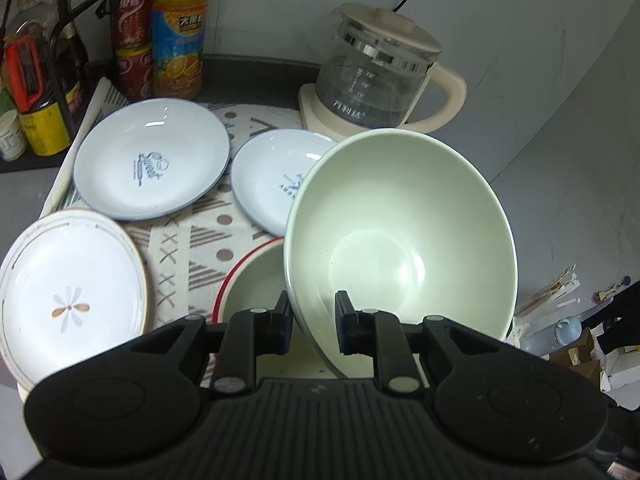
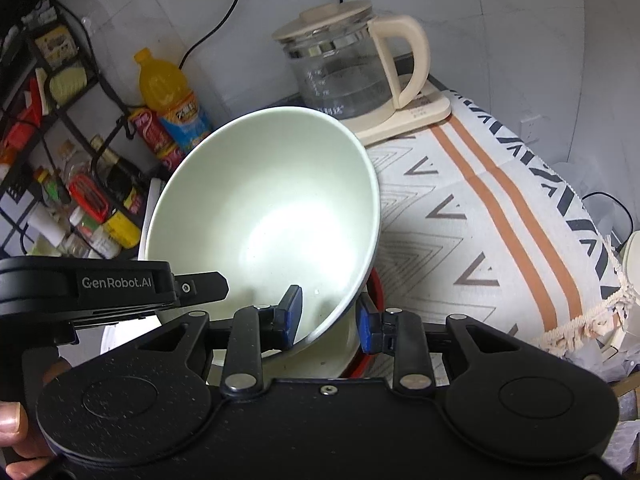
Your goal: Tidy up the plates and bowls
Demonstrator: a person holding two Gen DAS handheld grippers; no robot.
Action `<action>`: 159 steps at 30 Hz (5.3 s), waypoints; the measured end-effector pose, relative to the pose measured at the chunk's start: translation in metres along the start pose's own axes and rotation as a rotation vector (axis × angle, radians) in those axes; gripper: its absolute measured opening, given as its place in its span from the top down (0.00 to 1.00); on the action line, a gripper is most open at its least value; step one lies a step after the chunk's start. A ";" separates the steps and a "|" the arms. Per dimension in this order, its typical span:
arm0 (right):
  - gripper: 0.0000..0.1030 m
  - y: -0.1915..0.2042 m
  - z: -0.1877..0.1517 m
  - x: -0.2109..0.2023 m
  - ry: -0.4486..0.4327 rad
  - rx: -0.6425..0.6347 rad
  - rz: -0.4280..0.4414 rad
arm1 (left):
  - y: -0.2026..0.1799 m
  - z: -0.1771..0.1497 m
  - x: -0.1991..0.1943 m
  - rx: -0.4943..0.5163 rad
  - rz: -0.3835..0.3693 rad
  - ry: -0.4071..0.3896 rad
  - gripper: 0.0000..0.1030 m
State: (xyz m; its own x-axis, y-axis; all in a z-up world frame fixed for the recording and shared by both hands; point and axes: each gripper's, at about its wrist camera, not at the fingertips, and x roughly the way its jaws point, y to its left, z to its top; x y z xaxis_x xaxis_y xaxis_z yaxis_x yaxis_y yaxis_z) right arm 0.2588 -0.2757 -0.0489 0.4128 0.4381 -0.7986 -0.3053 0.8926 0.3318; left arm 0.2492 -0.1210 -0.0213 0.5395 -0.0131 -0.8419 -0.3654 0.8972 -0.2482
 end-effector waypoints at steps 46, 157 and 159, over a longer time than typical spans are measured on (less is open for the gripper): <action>0.40 0.015 -0.003 -0.009 -0.048 -0.072 0.071 | 0.040 -0.011 -0.027 -0.081 0.165 -0.039 0.21; 0.82 0.156 0.034 0.242 0.155 0.183 -0.165 | 0.286 0.114 0.134 -0.048 -0.080 0.159 0.79; 0.85 0.164 0.035 0.234 0.123 0.140 -0.159 | 0.289 0.114 0.129 -0.053 -0.093 0.156 0.80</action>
State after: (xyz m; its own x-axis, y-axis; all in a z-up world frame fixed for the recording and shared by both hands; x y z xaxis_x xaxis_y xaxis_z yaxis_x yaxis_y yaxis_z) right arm 0.3350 -0.0230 -0.1636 0.3361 0.2820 -0.8986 -0.1192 0.9592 0.2564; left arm 0.3000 0.1867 -0.1473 0.4503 -0.1665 -0.8772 -0.3609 0.8647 -0.3494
